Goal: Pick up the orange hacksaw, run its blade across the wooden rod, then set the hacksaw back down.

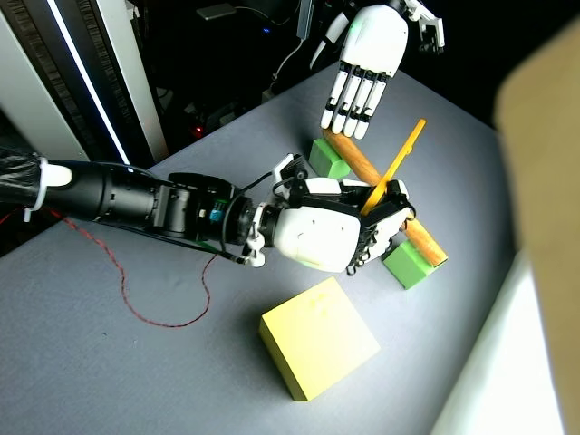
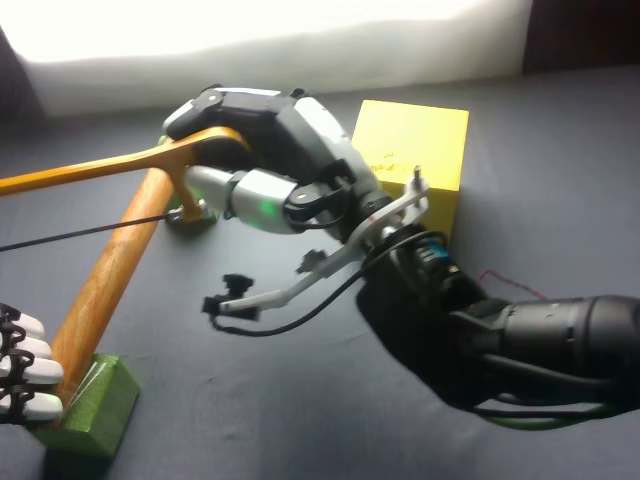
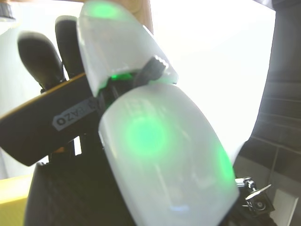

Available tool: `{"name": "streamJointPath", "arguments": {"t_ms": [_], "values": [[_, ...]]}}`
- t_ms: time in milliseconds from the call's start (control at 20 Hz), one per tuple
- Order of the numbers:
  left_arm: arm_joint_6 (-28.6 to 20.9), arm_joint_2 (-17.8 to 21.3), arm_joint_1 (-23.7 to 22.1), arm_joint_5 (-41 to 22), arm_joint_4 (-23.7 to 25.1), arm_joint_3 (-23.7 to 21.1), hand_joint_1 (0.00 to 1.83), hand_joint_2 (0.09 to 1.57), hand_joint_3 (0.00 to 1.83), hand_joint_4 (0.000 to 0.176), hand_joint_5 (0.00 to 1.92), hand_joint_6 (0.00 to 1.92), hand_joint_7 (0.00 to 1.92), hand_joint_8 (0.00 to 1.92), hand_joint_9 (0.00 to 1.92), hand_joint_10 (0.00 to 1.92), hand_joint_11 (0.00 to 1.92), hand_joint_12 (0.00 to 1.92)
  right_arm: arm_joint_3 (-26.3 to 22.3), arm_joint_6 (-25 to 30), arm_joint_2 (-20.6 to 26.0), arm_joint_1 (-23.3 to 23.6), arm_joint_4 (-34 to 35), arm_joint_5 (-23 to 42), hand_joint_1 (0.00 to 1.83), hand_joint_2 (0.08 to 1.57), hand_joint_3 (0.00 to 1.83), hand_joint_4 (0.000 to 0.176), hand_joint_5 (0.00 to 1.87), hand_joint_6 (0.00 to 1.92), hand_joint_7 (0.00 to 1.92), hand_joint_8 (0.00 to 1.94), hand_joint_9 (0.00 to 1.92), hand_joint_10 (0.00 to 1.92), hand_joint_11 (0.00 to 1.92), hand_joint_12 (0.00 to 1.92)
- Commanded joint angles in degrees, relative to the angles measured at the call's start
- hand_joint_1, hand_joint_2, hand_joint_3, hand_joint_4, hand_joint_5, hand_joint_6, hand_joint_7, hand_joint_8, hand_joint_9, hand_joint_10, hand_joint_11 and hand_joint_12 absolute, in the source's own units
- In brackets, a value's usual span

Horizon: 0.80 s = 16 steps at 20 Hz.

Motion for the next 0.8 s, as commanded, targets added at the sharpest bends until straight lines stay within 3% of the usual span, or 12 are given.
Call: {"name": "streamJointPath", "arguments": {"t_ms": [0, 250, 300, 350, 450, 500, 550, 650, 750], "values": [[-0.1, 0.1, -0.1, -1.9, -1.7, -0.1, 0.06, 1.20, 0.00, 0.000, 0.00, 0.00, 0.01, 0.00, 0.02, 0.00, 0.00, 0.08, 0.1, 0.9, -0.4, 1.1, -1.9, 6.3, 1.39, 1.15, 0.00, 0.000, 0.81, 1.00, 0.87, 1.16, 0.91, 1.35, 0.83, 1.57], [-0.1, 0.2, 0.0, -1.9, -1.7, -0.1, 0.09, 1.20, 0.00, 0.000, 0.00, 0.00, 0.02, 0.00, 0.03, 0.00, 0.00, 0.12, 0.6, 0.7, -2.4, 1.3, -0.6, 6.3, 1.37, 1.17, 0.00, 0.000, 0.79, 1.05, 0.85, 1.19, 0.90, 1.40, 0.86, 1.50], [-0.1, 0.2, 0.0, -1.9, -1.7, -0.1, 0.09, 1.19, 0.00, 0.000, 0.01, 0.00, 0.02, 0.00, 0.04, 0.00, 0.00, 0.14, 0.5, 0.9, -2.5, 1.3, -0.6, 6.2, 1.46, 1.15, 0.00, 0.000, 0.80, 0.97, 0.85, 1.14, 0.92, 1.28, 0.77, 1.68], [-0.1, 0.2, 0.0, -1.9, -1.7, -0.1, 0.08, 1.20, 0.00, 0.000, 0.02, 0.00, 0.02, 0.00, 0.04, 0.00, 0.00, 0.14, 0.5, 0.9, -2.4, 1.2, -0.7, 6.1, 1.48, 1.15, 0.00, 0.000, 0.81, 0.95, 0.85, 1.14, 0.91, 1.27, 0.74, 1.73], [-0.1, 0.2, 0.0, -1.9, -1.7, -0.1, 0.10, 1.20, 0.00, 0.000, 0.02, 0.00, 0.02, 0.00, 0.04, 0.00, 0.00, 0.14, 0.5, 0.7, -2.1, 1.0, -0.9, 6.8, 1.37, 1.16, 0.00, 0.000, 0.79, 1.03, 0.87, 1.17, 0.90, 1.40, 0.85, 1.54], [-0.1, 0.2, 0.0, -1.9, -1.7, -0.1, 0.12, 1.19, 0.00, 0.000, 0.03, 0.00, 0.04, 0.00, 0.06, 0.00, 0.00, 0.20, 0.5, 0.8, -1.8, 0.9, -1.3, 7.0, 1.37, 1.16, 0.00, 0.000, 0.78, 1.06, 0.87, 1.15, 0.90, 1.39, 0.84, 1.52], [-0.1, 0.2, 0.0, -1.9, -1.7, -0.2, 0.13, 1.19, 0.00, 0.000, 0.04, 0.00, 0.05, 0.00, 0.07, 0.00, 0.00, 0.22, 0.5, 1.4, -1.4, 0.8, -1.9, 7.0, 1.46, 1.15, 0.00, 0.000, 0.81, 0.98, 0.87, 1.11, 0.92, 1.26, 0.76, 1.68], [-0.1, 0.3, 0.1, -1.9, -1.7, -0.2, 0.10, 1.20, 0.00, 0.000, 0.03, 0.00, 0.03, 0.00, 0.07, 0.00, 0.00, 0.23, 0.0, 1.7, -0.1, 0.5, -2.9, 7.1, 1.37, 1.16, 0.00, 0.000, 0.79, 1.06, 0.88, 1.14, 0.92, 1.37, 0.86, 1.50], [-0.1, 0.3, 0.1, -1.9, -1.7, -0.2, 0.10, 1.20, 0.00, 0.000, 0.03, 0.00, 0.03, 0.00, 0.07, 0.00, 0.00, 0.21, -1.4, 1.6, 1.5, -0.2, -3.2, 7.0, 1.37, 1.16, 0.00, 0.000, 0.77, 1.09, 0.88, 1.14, 0.92, 1.38, 0.87, 1.49]]}}
